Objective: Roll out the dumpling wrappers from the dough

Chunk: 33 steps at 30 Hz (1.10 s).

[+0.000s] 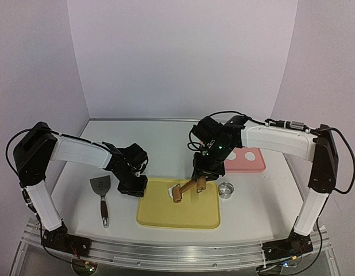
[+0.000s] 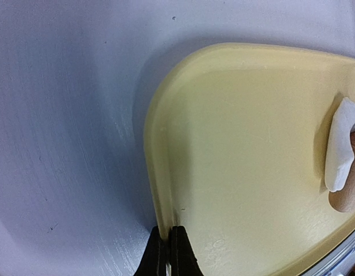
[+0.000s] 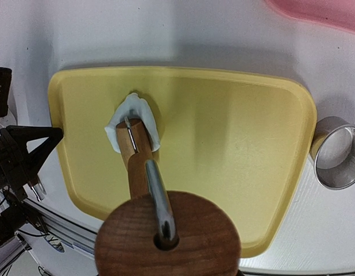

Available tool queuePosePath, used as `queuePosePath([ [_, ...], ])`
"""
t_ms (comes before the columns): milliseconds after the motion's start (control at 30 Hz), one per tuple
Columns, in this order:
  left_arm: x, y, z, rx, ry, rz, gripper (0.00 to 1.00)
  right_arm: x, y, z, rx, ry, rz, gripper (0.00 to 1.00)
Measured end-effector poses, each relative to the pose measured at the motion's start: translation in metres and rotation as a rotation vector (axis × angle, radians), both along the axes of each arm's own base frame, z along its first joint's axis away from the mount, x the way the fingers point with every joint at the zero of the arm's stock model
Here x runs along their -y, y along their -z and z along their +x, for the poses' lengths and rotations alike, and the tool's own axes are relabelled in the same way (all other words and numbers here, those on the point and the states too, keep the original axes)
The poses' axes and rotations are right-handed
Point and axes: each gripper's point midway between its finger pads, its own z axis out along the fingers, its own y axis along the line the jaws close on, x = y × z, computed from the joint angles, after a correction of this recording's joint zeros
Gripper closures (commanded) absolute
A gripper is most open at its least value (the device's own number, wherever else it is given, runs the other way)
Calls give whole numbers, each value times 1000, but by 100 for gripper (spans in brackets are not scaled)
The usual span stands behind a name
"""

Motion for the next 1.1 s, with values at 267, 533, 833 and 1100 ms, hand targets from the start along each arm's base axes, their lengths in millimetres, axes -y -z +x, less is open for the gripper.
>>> queuePosePath([
  [267, 1, 0, -1, 6, 6, -4, 100, -6, 3, 3, -2, -3, -1, 100],
  [533, 0, 0, -1, 6, 6, -2, 100, -15, 5, 6, 0, -17, -2, 100],
  [833, 0, 0, -1, 13, 5, -8, 100, -21, 7, 7, 1, -24, 0, 100],
  [1100, -1, 0, -1, 15, 4, -8, 100, -29, 10, 10, 2, -31, 0, 100],
])
